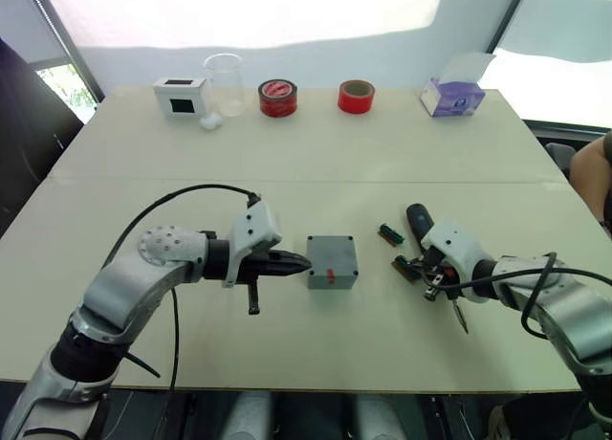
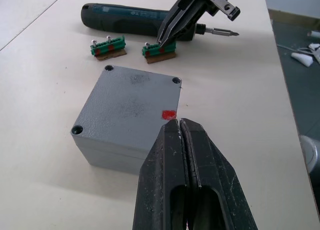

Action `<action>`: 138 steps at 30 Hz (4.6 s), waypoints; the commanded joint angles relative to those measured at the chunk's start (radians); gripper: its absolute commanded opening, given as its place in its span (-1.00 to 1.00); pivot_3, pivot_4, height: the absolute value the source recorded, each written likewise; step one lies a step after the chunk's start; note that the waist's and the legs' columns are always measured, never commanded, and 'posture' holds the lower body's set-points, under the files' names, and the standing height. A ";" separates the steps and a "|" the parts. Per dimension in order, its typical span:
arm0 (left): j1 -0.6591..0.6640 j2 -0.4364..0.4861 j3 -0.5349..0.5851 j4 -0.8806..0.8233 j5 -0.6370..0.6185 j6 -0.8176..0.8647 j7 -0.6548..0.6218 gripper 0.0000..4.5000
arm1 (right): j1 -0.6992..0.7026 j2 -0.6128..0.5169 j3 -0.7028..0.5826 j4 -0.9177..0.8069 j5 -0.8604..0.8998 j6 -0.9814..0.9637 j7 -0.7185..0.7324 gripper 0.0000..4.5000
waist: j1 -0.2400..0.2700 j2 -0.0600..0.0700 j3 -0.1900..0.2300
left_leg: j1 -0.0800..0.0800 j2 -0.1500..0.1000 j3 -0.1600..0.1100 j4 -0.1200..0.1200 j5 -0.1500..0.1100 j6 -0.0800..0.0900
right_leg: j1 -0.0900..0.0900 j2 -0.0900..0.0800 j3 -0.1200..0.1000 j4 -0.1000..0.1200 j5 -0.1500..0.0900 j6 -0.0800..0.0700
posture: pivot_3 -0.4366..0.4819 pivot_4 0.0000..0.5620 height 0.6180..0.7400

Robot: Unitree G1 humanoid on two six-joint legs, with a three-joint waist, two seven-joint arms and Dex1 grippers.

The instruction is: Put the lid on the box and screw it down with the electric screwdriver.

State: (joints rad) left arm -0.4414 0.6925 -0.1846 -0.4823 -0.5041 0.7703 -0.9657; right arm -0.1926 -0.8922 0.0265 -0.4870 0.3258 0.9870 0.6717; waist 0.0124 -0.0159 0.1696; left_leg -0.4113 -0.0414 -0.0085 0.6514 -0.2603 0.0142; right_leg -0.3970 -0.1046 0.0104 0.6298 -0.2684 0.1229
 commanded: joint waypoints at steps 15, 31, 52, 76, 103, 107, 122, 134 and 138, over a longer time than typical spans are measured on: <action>-0.016 0.046 0.128 0.146 -0.038 -0.034 -0.041 -1.00 | -0.260 0.050 -0.133 -0.093 0.169 0.192 -0.023 -0.98 | -0.004 0.000 0.000 | 0.000 0.000 0.000 0.000 0.000 0.000 | -0.001 0.000 0.000 0.000 0.001 0.001 | -0.05 -0.47 1.00; 0.044 0.097 0.154 0.077 -0.079 0.013 -0.032 -1.00 | -0.267 0.247 0.062 -0.038 0.147 0.023 -0.069 -0.98 | -0.003 0.000 0.000 | 0.000 -0.001 0.000 -0.002 0.000 0.000 | -0.002 -0.004 0.000 0.000 0.001 0.001 | -0.05 -0.47 1.00; 0.039 0.099 0.127 0.079 -0.069 0.009 -0.018 -1.00 | -0.230 0.235 0.086 0.008 0.094 -0.029 -0.057 -0.98 | -0.003 0.000 0.000 | 0.000 -0.001 0.000 -0.002 0.000 -0.001 | -0.002 -0.004 -0.001 0.001 0.001 0.001 | -0.05 -0.47 1.00; -0.048 0.040 0.136 0.076 -0.128 0.018 -0.029 -1.00 | -0.406 0.116 -0.174 0.164 0.185 0.215 -0.067 0.99 | 0.001 0.001 0.001 | -0.001 -0.002 0.000 -0.002 0.000 -0.001 | -0.002 -0.004 -0.001 0.000 0.001 0.001 | -0.05 -0.47 1.00; 0.008 -0.053 0.063 -0.026 -0.100 -0.034 0.082 -1.00 | -0.663 -0.168 0.391 0.603 0.160 0.511 0.231 0.99 | -0.023 0.002 0.001 | -0.010 -0.001 0.002 0.001 0.000 0.000 | -0.010 -0.004 -0.001 0.000 0.001 0.002 | -0.05 -0.47 1.00; 0.020 -0.061 0.060 -0.040 -0.104 -0.028 0.101 -1.00 | -0.675 -0.150 0.441 0.656 0.114 0.474 0.234 0.99 | -0.023 0.002 0.001 | -0.010 -0.001 0.002 0.001 0.000 0.000 | -0.011 -0.004 -0.001 0.001 0.001 0.002 | -0.05 -0.47 1.00; 0.028 -0.071 0.061 -0.032 -0.096 -0.030 0.130 -1.00 | -0.585 -0.168 0.556 0.646 -0.044 0.367 0.265 -0.22 | -0.008 -0.005 -0.003 | -0.008 -0.001 0.000 0.003 0.000 0.000 | -0.007 -0.002 -0.001 0.000 0.002 0.001 | -0.05 -0.47 1.00; 0.026 -0.019 0.101 0.036 -0.091 -0.043 0.092 -1.00 | -0.776 -0.032 0.189 0.896 -0.125 0.172 0.025 -0.22 | -0.001 0.000 -0.002 | -0.003 -0.003 0.002 0.003 0.000 0.000 | -0.003 -0.005 -0.001 -0.002 0.005 -0.007 | -0.05 -0.47 1.00; 0.002 0.016 0.106 0.103 -0.083 -0.053 0.043 -1.00 | -0.680 0.139 -0.186 0.667 -0.029 -0.392 -0.165 -0.22 | -0.011 0.003 0.001 | -0.021 -0.001 0.005 0.000 0.007 -0.011 | -0.026 0.001 0.002 0.003 0.008 -0.001 | -0.05 -0.47 1.00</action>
State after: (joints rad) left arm -0.4097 0.6988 -0.1009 -0.3865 -0.5924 0.7398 -0.8946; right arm -0.8606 -0.8176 0.0457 0.3487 0.2166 0.8202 0.5810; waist 0.0017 -0.0127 0.1702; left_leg -0.4348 -0.0401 -0.0024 0.6520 -0.2525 0.0024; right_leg -0.4259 -0.1021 0.0126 0.6328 -0.2606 0.1224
